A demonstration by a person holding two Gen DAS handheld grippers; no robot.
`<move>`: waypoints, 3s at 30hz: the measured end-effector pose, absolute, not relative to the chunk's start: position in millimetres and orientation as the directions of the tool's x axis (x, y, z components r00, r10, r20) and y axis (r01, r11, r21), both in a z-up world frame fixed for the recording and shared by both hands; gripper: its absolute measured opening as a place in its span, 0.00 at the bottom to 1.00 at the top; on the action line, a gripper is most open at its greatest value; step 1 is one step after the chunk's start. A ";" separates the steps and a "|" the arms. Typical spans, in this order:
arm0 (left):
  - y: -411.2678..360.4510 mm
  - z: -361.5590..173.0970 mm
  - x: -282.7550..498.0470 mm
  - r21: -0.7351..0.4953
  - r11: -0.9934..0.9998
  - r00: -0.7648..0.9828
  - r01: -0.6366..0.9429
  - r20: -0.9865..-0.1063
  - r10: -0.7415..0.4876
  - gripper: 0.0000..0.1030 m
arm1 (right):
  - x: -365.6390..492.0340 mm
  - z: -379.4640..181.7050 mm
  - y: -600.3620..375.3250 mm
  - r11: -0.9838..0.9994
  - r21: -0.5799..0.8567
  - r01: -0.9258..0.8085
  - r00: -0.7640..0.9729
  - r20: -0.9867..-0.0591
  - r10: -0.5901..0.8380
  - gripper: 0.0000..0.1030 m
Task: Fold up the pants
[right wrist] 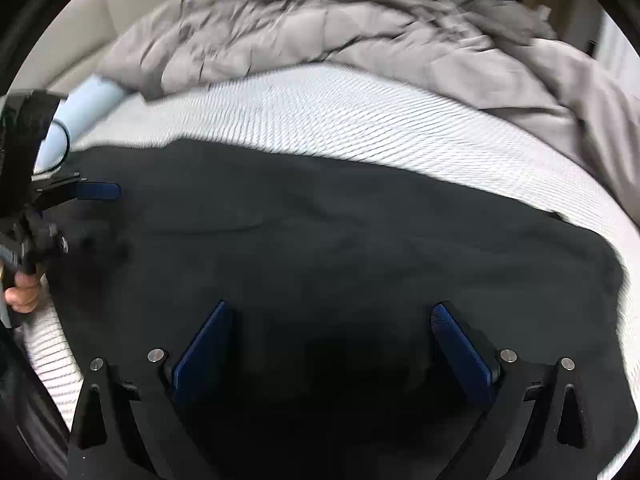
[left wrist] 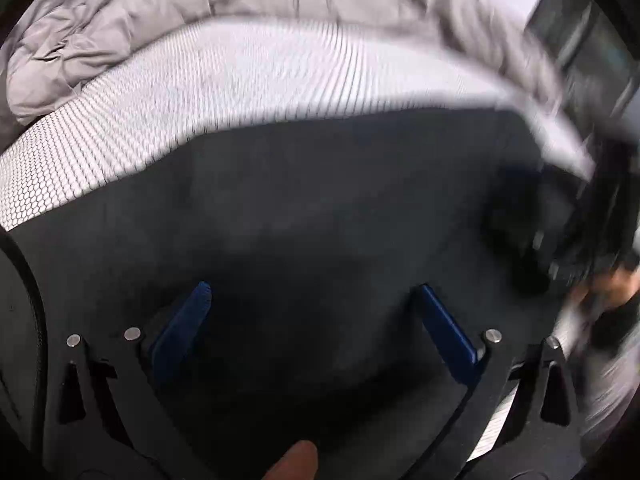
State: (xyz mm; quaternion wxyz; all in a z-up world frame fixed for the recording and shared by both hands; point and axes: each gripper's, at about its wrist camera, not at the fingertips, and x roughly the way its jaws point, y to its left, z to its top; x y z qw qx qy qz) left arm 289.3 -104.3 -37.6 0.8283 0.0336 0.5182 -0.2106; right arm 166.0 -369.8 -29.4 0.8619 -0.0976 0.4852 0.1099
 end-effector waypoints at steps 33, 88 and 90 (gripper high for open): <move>-53.4 -20.5 228.8 -0.221 0.874 0.374 0.433 -0.838 -0.398 0.99 | 131.8 -19.9 -439.6 0.948 -0.314 -0.057 0.510 -0.825 -0.243 0.99; -111.9 -10.7 345.1 -0.188 0.950 0.486 0.250 -0.824 -0.291 0.99 | 202.3 22.1 -425.4 0.998 -0.053 0.030 0.621 -0.781 -0.060 0.99; -130.5 -19.7 360.8 -0.177 0.945 0.457 0.274 -0.841 -0.290 0.99 | 229.5 13.1 -397.9 0.997 -0.070 -0.026 0.596 -0.802 -0.040 0.99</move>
